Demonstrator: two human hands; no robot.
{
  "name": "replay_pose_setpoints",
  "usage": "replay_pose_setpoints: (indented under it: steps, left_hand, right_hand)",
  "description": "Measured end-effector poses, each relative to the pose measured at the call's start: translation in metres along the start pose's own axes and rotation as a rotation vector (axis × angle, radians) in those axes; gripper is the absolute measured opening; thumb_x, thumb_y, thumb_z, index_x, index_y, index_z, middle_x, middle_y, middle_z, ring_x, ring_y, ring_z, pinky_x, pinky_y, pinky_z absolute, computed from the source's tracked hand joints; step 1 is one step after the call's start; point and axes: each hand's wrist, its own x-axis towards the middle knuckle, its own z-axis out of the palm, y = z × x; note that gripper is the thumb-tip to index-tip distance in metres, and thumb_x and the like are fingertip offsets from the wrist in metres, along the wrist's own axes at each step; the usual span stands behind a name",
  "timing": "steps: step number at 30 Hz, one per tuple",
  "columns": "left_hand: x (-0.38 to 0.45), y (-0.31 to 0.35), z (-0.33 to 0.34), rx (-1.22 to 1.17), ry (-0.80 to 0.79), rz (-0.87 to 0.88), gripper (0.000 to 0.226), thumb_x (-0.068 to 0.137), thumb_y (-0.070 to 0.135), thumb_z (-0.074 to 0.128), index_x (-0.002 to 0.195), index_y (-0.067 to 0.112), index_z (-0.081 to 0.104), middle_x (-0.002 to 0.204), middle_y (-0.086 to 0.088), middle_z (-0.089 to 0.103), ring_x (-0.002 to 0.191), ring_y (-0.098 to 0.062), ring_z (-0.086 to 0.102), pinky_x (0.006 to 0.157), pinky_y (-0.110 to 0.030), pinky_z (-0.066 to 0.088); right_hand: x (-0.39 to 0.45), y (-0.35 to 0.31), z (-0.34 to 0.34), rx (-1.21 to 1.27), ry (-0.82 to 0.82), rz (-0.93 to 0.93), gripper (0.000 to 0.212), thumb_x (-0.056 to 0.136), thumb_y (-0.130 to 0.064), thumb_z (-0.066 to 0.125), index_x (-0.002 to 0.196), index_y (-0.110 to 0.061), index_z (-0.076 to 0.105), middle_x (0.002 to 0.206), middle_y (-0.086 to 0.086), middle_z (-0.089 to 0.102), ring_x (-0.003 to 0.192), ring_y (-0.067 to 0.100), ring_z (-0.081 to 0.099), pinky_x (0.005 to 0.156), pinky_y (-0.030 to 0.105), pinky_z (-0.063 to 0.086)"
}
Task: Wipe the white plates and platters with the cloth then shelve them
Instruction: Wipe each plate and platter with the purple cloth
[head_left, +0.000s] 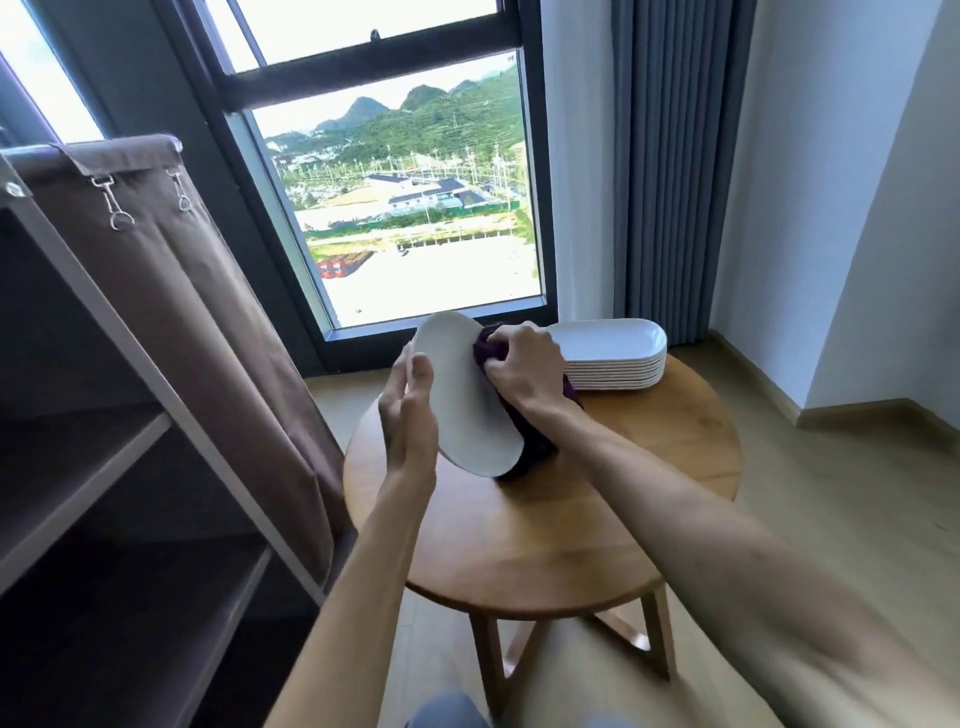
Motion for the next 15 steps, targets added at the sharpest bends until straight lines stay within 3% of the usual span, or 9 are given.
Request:
replay_pose_setpoints:
  steps: [2,4,7,9,11,13,15]
  left_hand:
    - [-0.005,0.001,0.013,0.024,-0.04,-0.038,0.049,0.103,0.054,0.048,0.146,0.033,0.054,0.142,-0.002,0.061,0.127,-0.024,0.059,0.101,-0.047,0.054]
    - [-0.001,0.006,0.022,-0.021,-0.005,-0.052,0.037,0.106,0.048,0.046,0.137,0.032,0.061,0.128,-0.003,0.068,0.118,-0.024,0.065,0.096,-0.048,0.058]
    - [0.025,0.02,0.014,-0.118,0.106,-0.066,0.038,0.104,0.045,0.051,0.126,0.018,0.067,0.119,-0.008,0.071,0.116,-0.031,0.066,0.092,-0.04,0.057]
    - [0.04,0.027,0.0,-0.106,0.159,-0.08,0.055,0.097,0.052,0.056,0.138,0.016,0.062,0.134,-0.007,0.065,0.126,-0.031,0.059,0.103,-0.042,0.052]
    - [0.043,0.028,-0.009,-0.02,0.169,-0.053,0.058,0.099,0.051,0.056,0.148,0.02,0.054,0.148,-0.004,0.055,0.135,-0.027,0.05,0.112,-0.043,0.041]
    - [0.039,0.026,-0.017,-0.012,0.188,-0.033,0.046,0.103,0.042,0.054,0.145,0.022,0.057,0.142,-0.002,0.058,0.13,-0.027,0.052,0.103,-0.043,0.044]
    - [0.033,0.02,-0.026,-0.097,0.294,-0.083,0.036,0.104,0.035,0.053,0.137,0.025,0.062,0.133,-0.004,0.063,0.122,-0.029,0.057,0.098,-0.046,0.051]
  right_hand:
    - [0.003,-0.018,-0.003,0.186,-0.022,-0.051,0.018,0.085,-0.019,0.07,0.1,-0.021,0.08,0.101,-0.001,0.076,0.097,0.019,0.068,0.085,0.034,0.054]
    - [-0.003,-0.032,-0.007,0.404,-0.103,-0.121,0.018,0.088,-0.014,0.069,0.101,-0.019,0.08,0.105,-0.004,0.077,0.1,0.015,0.069,0.095,0.037,0.054]
    - [-0.024,-0.041,-0.008,0.613,-0.337,-0.169,0.02,0.088,-0.013,0.065,0.097,-0.022,0.08,0.092,-0.004,0.077,0.088,0.013,0.071,0.082,0.029,0.057]
    - [-0.035,-0.036,-0.007,0.516,-0.478,-0.154,0.021,0.082,-0.015,0.065,0.09,-0.028,0.079,0.081,-0.012,0.073,0.08,0.01,0.067,0.073,0.024,0.053]
    - [-0.037,-0.025,-0.003,0.239,-0.537,-0.111,0.027,0.078,-0.016,0.067,0.097,-0.028,0.081,0.088,-0.009,0.072,0.086,0.014,0.066,0.078,0.03,0.054]
    - [-0.037,-0.013,-0.005,-0.012,-0.48,-0.024,0.033,0.074,-0.017,0.066,0.1,-0.03,0.08,0.097,-0.002,0.075,0.097,0.023,0.066,0.089,0.034,0.054]
    - [-0.032,0.003,-0.01,-0.099,-0.306,0.095,0.024,0.071,-0.017,0.069,0.091,-0.024,0.078,0.092,0.001,0.074,0.1,0.028,0.065,0.09,0.034,0.051]
